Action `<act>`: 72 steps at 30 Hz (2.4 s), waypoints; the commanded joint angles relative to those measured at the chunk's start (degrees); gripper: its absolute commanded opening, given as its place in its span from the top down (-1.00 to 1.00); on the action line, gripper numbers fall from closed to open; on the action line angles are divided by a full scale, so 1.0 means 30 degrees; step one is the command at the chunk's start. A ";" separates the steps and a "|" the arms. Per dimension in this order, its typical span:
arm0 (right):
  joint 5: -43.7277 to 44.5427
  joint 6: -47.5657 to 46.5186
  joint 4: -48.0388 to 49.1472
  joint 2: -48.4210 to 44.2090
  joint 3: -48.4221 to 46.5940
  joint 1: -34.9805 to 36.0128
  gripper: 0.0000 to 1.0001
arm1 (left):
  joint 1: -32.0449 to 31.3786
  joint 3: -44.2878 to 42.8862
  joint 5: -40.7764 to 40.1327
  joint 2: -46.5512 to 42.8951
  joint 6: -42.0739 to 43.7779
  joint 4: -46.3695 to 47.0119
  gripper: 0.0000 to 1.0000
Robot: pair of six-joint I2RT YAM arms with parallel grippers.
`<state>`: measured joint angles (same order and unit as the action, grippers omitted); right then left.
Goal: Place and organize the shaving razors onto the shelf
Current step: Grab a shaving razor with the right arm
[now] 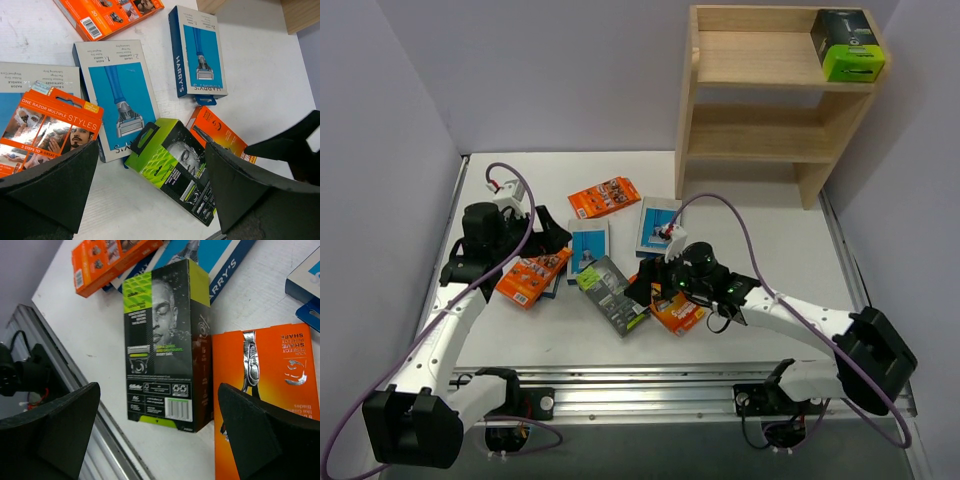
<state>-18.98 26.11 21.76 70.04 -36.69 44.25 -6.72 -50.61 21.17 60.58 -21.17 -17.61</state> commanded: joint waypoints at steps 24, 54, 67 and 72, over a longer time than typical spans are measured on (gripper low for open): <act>-0.7169 -0.1877 0.8064 1.1042 -0.3855 -0.2708 -0.94 | -0.0015 -0.0884 0.2230 0.0227 0.0025 0.0595 -0.93; -1.2715 -0.0705 0.9212 1.4592 -0.5056 -0.3031 -0.54 | 0.0013 -0.0884 0.2406 0.0784 0.0142 0.0537 -0.93; -1.3067 -0.1552 0.5613 1.2515 -0.6693 -0.2885 0.24 | -0.0103 -0.0913 0.2524 0.0960 0.0201 0.0478 -0.93; -1.3125 -0.2082 0.3735 1.1285 -0.7311 -0.2885 0.58 | -0.0104 -0.0913 0.2611 0.0873 0.0171 0.0507 -0.93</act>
<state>-55.88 21.91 35.99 109.89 -55.44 35.29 -6.83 -50.63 27.70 63.51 -21.37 -17.82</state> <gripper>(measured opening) 0.577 0.964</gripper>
